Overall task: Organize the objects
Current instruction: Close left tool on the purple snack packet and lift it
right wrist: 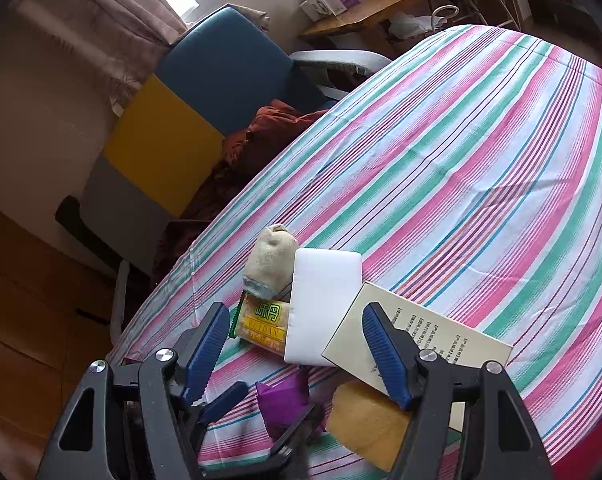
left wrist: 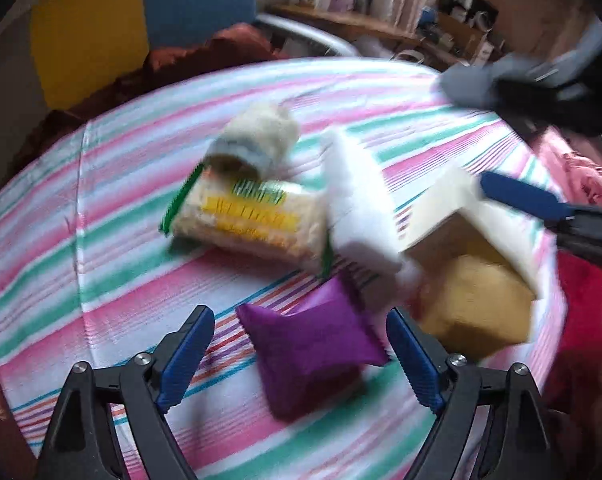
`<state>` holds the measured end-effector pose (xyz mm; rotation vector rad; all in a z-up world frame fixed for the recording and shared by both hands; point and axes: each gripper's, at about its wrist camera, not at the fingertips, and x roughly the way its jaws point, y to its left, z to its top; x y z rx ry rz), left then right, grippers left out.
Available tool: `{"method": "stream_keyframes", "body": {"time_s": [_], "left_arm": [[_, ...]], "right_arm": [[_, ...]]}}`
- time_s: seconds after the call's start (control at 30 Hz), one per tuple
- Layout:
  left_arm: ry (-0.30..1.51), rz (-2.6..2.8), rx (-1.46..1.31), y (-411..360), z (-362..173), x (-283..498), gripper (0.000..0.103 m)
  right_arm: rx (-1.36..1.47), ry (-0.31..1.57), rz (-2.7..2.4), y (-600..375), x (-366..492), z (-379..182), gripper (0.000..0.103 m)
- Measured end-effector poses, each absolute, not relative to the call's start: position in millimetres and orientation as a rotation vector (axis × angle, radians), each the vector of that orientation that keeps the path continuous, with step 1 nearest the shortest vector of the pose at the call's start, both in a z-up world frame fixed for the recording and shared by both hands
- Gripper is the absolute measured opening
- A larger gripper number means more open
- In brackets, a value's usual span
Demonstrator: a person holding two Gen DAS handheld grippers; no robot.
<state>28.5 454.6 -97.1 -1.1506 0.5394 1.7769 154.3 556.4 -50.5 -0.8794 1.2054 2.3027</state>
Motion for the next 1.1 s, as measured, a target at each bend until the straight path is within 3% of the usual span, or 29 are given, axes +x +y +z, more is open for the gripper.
{"method": "stream_keyframes", "body": {"time_s": [0.03, 0.1, 0.2, 0.27, 0.83, 0.97, 1.1], "left_arm": [[0.539, 1.784, -1.145, 452, -100, 27, 0.074], [0.586, 1.815, -1.063, 444, -99, 32, 0.051], [0.571, 1.812, -1.035, 429, -97, 28, 0.034], [0.553, 1.821, -1.019, 418, -98, 26, 0.029], [0.419, 1.820, -1.031, 353, -96, 30, 0.029], [0.293, 1.780, -1.195, 352, -88, 19, 0.041], [0.222, 1.744, -1.225, 365, -73, 18, 0.041]], "right_arm": [[-0.882, 1.206, 2.303, 556, 154, -51, 0.070], [-0.889, 1.201, 2.302, 556, 153, -51, 0.070], [-0.900, 1.189, 2.302, 555, 152, -52, 0.070], [-0.902, 1.187, 2.295, 555, 152, -52, 0.070], [-0.896, 1.154, 2.239, 559, 155, -53, 0.070], [-0.894, 1.155, 2.240, 558, 155, -53, 0.070], [-0.888, 1.167, 2.242, 559, 155, -53, 0.070]]}}
